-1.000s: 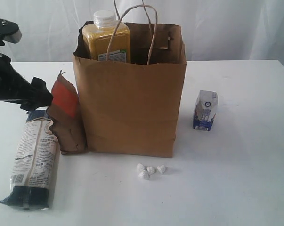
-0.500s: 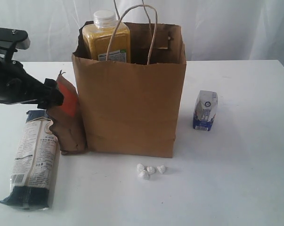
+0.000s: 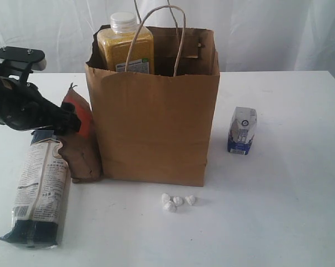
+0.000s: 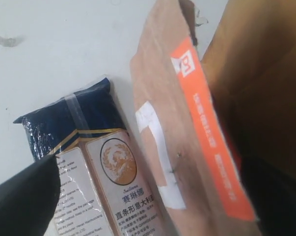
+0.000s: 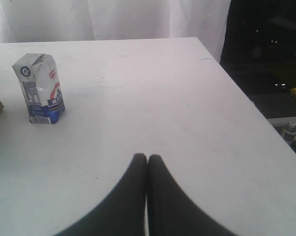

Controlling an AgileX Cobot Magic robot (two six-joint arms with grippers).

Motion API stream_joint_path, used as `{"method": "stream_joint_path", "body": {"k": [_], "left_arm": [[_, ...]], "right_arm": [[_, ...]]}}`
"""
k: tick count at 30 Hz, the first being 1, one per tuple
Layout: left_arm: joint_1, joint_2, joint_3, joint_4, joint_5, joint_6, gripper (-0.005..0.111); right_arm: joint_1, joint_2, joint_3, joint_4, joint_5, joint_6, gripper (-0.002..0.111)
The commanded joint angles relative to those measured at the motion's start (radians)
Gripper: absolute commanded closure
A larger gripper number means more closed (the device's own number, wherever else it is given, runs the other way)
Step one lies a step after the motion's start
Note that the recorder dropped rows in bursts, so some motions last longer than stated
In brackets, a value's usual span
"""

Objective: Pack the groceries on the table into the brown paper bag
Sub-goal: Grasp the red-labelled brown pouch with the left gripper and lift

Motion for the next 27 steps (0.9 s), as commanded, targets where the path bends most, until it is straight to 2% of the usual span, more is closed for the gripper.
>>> {"method": "stream_joint_path", "body": {"k": [1, 4, 6, 16, 20, 27], "left_arm": [[0.0, 0.016, 0.006, -0.01, -0.007, 0.002, 0.011], [0.0, 0.027, 0.006, -0.01, -0.012, 0.002, 0.015], [0.0, 0.034, 0.006, -0.01, -0.014, 0.002, 0.023], [0.0, 0.038, 0.006, -0.01, -0.017, 0.002, 0.085], [0.0, 0.038, 0.006, -0.01, -0.008, 0.002, 0.105], [0.0, 0.019, 0.006, 0.016, 0.027, 0.163, 0.107]], "right_arm": [[0.003, -0.003, 0.005, -0.005, -0.01, 0.005, 0.108], [0.003, -0.003, 0.005, -0.005, -0.01, 0.005, 0.108], [0.003, -0.003, 0.005, -0.005, -0.01, 0.005, 0.108], [0.003, -0.003, 0.005, -0.005, -0.01, 0.005, 0.108], [0.003, -0.003, 0.005, -0.005, -0.01, 0.005, 0.108], [0.003, -0.003, 0.005, -0.005, -0.01, 0.005, 0.108]]}}
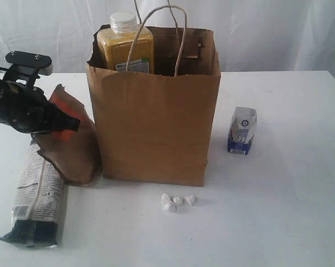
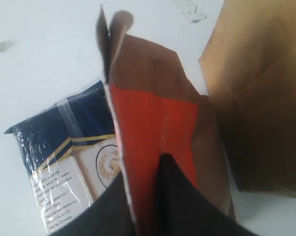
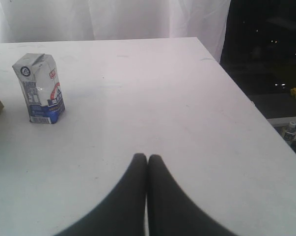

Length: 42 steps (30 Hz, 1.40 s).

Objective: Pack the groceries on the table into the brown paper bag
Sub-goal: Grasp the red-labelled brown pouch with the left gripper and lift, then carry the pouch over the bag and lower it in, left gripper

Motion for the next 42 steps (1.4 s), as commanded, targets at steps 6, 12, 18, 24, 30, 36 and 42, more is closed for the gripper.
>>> {"method": "stream_joint_path", "body": {"k": [6, 12, 18, 24, 30, 36, 42], "left_arm": [[0.0, -0.144, 0.006, 0.033, 0.112, 0.087, 0.107], [0.0, -0.313, -0.012, 0.035, 0.129, 0.087, 0.107], [0.0, -0.467, -0.139, 0.035, 0.129, 0.076, 0.107], [0.0, -0.536, -0.303, -0.124, 0.041, 0.071, 0.107], [-0.003, -0.505, -0.407, -0.485, 0.008, 0.08, 0.107], [-0.205, -0.384, -0.516, -0.512, -0.001, 0.219, 0.107], [-0.364, -0.195, -0.642, -0.512, 0.06, 0.622, 0.107]], "right_arm": [[0.003, -0.003, 0.005, -0.005, -0.01, 0.003, 0.108], [0.003, -0.003, 0.005, -0.005, -0.01, 0.003, 0.108], [0.003, -0.003, 0.005, -0.005, -0.01, 0.003, 0.108], [0.003, -0.003, 0.005, -0.005, -0.01, 0.003, 0.108], [0.003, -0.003, 0.005, -0.005, -0.01, 0.003, 0.108], [0.003, -0.003, 0.005, -0.005, -0.01, 0.003, 0.108], [0.003, -0.003, 0.005, -0.005, -0.01, 0.003, 0.108]]}}
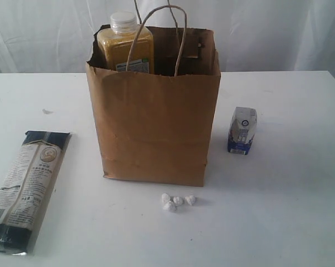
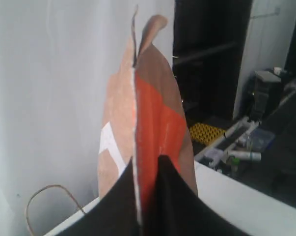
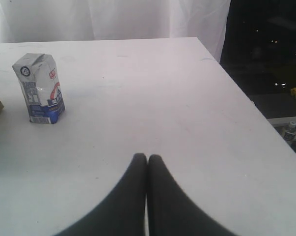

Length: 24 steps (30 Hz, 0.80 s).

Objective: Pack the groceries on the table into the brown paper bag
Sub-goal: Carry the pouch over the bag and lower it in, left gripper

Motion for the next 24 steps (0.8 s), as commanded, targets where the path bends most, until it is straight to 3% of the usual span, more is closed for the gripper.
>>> {"method": "stream_joint_path", "body": {"k": [1, 15, 20, 24], "left_arm": [[-0.043, 0.076, -0.058, -0.026, -0.015, 0.188, 0.107], [-0.043, 0.168, -0.073, -0.026, -0.2, 0.31, 0.107], [-0.043, 0.17, -0.073, -0.026, -0.08, 0.31, 0.107], [-0.043, 0.17, -0.073, -0.026, 0.139, 0.334, 0.107]], "right_arm": [[0.003, -0.003, 0.005, -0.005, -0.01, 0.003, 0.108], [0.003, -0.003, 0.005, -0.005, -0.01, 0.003, 0.108], [0.003, -0.003, 0.005, -0.005, -0.01, 0.003, 0.108], [0.003, -0.003, 0.005, -0.005, -0.01, 0.003, 0.108]]}}
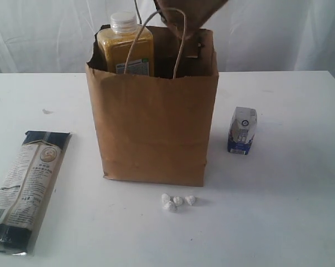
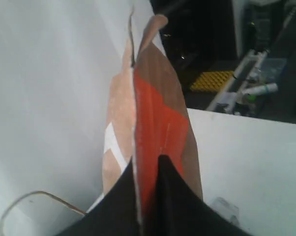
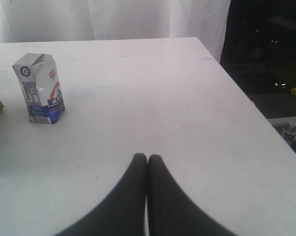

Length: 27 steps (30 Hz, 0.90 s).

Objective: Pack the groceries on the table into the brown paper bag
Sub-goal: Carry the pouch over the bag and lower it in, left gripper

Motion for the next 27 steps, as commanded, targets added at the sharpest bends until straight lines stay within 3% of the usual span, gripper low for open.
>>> {"method": "stream_joint_path", "body": {"k": [1, 8, 11, 20, 27], "left_arm": [[-0.005, -0.015, -0.015, -0.024, 0.158, 0.053, 0.107], [-0.005, -0.015, -0.015, 0.023, 0.119, 0.085, 0.107], [-0.005, -0.015, -0.015, 0.051, 0.134, -0.008, 0.107], [-0.003, -0.015, -0.015, 0.43, 0.221, -0.284, 0.107], [-0.003, -0.003, 0.015, 0.43, 0.237, -0.286, 0.107]], "right_arm": [[0.003, -0.003, 0.005, -0.005, -0.01, 0.003, 0.108], [0.003, -0.003, 0.005, -0.005, -0.01, 0.003, 0.108], [0.003, -0.003, 0.005, -0.005, -0.01, 0.003, 0.108], [0.003, -0.003, 0.005, -0.005, -0.01, 0.003, 0.108], [0.003, -0.003, 0.005, -0.005, -0.01, 0.003, 0.108]]}}
